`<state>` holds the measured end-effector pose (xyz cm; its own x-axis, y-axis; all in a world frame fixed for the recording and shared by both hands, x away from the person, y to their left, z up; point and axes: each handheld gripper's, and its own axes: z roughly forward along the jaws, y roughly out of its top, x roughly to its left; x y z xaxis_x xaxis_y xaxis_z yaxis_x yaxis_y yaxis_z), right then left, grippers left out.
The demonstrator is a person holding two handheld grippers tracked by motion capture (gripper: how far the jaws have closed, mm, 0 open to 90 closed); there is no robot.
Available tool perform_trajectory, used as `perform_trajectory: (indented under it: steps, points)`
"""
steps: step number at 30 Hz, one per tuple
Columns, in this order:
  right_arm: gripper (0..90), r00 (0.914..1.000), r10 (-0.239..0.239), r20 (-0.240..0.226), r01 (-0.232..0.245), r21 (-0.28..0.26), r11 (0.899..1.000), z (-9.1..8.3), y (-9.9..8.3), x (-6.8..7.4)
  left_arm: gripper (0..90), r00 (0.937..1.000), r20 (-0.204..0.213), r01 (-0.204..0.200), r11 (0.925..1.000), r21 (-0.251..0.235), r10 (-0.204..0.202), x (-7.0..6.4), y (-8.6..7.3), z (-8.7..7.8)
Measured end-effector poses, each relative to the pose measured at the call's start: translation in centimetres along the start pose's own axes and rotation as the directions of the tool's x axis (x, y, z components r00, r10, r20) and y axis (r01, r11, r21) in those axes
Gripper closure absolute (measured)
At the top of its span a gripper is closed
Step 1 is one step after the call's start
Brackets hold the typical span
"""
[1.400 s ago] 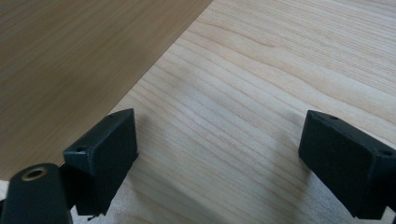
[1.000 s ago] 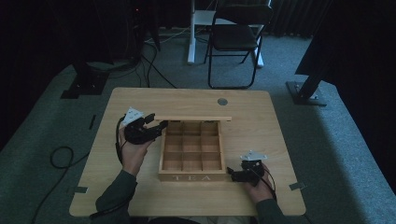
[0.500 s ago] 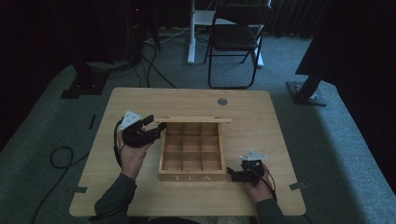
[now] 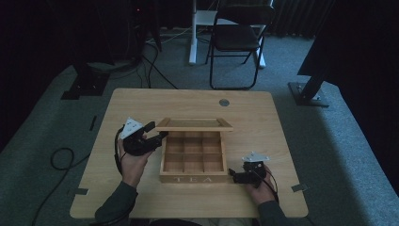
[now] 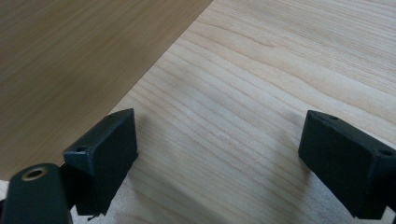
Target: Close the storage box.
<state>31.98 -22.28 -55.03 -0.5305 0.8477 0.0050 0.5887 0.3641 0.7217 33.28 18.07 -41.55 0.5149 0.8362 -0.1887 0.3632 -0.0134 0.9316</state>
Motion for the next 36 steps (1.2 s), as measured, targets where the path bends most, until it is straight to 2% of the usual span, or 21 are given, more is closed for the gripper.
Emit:
perform_trajectory:
  steps: [20,26,36]
  points:
    - [11.2,1.0,-0.001,0.0,0.001,0.0,1.0,0.0,0.0,0.0,36.2,0.9998,0.019,-0.011,0.9995,0.028,0.011,-0.7,-1.1,-0.6]
    - [11.2,1.0,-0.001,0.0,0.001,-0.001,1.0,0.0,0.0,0.0,36.2,0.9999,0.005,-0.015,0.9995,0.029,0.015,-0.9,-1.6,-0.8]
    - [11.2,1.0,-0.001,0.0,0.001,-0.001,1.0,0.0,0.0,0.0,36.4,0.9998,0.007,-0.018,0.9984,0.053,0.018,-1.1,-2.2,-1.0]
